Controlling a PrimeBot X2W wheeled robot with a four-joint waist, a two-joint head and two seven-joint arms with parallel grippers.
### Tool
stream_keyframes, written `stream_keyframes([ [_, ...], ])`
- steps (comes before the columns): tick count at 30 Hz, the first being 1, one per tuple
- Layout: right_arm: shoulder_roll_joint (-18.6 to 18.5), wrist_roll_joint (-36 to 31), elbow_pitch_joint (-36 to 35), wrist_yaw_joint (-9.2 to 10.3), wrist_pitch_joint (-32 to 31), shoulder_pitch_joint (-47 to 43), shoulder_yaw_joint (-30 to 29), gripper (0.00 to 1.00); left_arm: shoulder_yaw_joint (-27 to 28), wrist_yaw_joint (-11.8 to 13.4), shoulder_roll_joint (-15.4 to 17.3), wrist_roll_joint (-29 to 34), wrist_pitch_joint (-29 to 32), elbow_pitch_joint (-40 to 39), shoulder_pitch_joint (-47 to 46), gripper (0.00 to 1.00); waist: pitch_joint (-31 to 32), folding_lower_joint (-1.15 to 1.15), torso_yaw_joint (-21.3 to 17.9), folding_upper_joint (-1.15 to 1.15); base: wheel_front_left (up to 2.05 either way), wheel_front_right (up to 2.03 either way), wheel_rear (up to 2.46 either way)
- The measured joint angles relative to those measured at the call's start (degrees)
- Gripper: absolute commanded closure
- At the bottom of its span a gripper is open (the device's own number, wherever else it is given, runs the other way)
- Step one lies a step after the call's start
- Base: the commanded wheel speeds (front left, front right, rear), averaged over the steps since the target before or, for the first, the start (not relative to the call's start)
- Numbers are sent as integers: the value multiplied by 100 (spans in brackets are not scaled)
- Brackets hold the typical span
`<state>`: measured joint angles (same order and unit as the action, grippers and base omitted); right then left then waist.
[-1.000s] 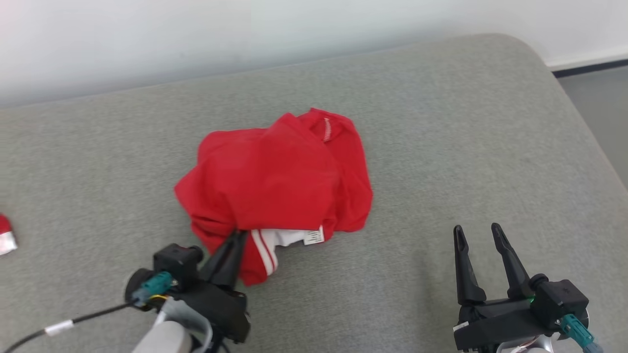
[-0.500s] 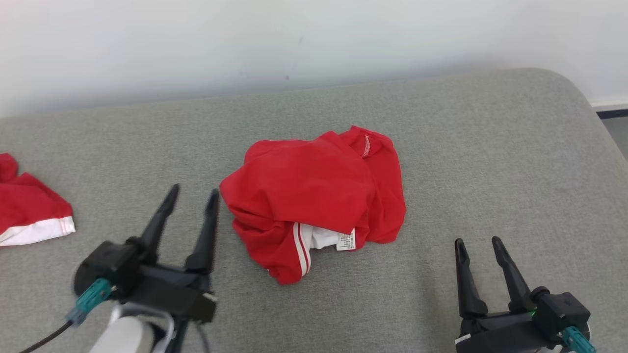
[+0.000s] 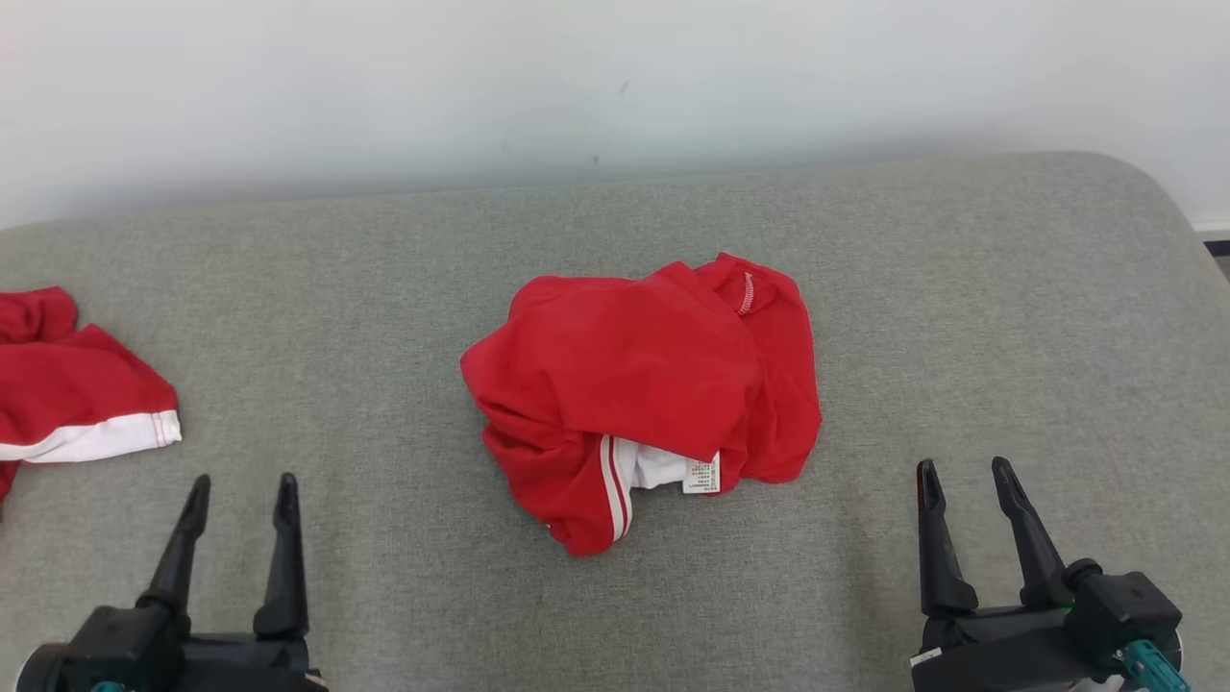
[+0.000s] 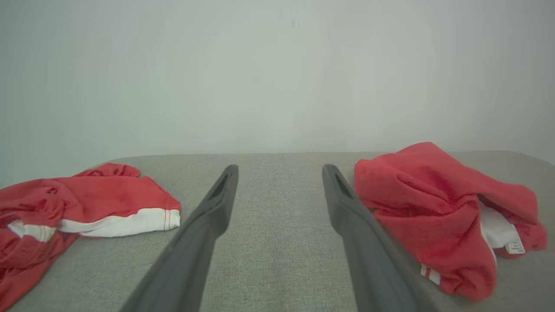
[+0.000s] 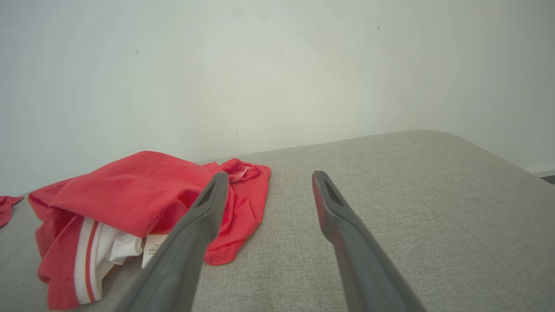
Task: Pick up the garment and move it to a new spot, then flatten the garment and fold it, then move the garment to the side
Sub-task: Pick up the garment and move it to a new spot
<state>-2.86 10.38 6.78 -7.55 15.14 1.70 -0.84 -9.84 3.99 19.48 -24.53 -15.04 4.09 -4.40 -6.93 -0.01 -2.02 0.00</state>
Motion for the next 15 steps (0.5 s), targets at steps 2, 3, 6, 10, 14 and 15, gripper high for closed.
stream_keyframes([
  [2, -1, -21, 1, 0, -1, 2, 4, 0, 154, -183, -143, 192, -1, -82, 99, 0, -3, 0, 38, 0, 0, 0, 0],
  [3, 0, -35, 2, 0, -1, 3, 9, 0, 271, -274, -258, 223, -1, -79, 162, 0, -2, 0, 56, 0, 0, 0, 0],
  [6, 0, -40, 8, 0, -1, 4, 19, 0, 593, -572, -545, 434, -1, -44, 380, 0, 22, 0, 88, 0, 0, 0, 0],
  [10, -1, -58, 11, 0, -1, 2, 21, 0, 1055, -868, -924, 719, -1, -25, 529, 0, 69, 0, 111, 0, 0, 0, 0],
  [14, -1, -71, 22, 0, -1, -24, 48, 0, 1418, -1015, -1224, 981, -1, 22, 683, 0, 119, 0, 107, 1, 0, 0, 0],
  [15, -1, -75, 27, 0, -1, -45, 54, 0, 1472, -1053, -1283, 1062, -1, 31, 711, 0, 134, 0, 103, 0, 0, 0, 0],
])
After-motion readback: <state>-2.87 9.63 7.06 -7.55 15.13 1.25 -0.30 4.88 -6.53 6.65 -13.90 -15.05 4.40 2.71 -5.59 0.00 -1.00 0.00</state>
